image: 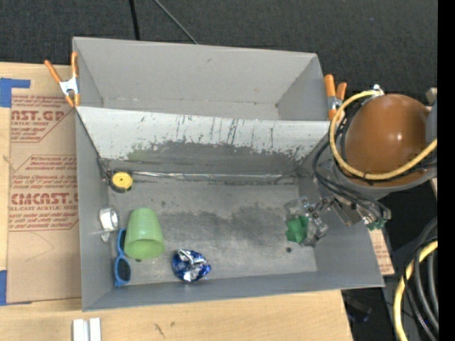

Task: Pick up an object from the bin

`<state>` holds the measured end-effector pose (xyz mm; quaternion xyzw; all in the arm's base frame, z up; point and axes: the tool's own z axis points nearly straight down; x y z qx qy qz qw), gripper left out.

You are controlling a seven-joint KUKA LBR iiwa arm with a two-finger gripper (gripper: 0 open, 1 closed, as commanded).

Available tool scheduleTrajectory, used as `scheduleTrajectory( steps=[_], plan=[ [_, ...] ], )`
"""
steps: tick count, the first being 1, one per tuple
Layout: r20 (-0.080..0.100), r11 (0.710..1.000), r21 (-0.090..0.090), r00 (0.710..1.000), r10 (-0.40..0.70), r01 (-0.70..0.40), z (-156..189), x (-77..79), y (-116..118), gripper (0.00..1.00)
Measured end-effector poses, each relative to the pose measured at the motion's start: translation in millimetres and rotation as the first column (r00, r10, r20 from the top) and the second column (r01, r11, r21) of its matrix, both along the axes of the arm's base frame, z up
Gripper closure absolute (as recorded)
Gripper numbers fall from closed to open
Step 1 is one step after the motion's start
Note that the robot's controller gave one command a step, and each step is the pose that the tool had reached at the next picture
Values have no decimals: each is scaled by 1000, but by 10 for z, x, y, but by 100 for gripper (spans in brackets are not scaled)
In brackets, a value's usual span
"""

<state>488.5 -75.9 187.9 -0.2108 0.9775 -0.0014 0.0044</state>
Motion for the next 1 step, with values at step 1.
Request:
scheduleTrajectory(
  steps=[1],
  plan=[
    [0,1000,0,1000,-29,29,526,195,-34,100]
  ],
)
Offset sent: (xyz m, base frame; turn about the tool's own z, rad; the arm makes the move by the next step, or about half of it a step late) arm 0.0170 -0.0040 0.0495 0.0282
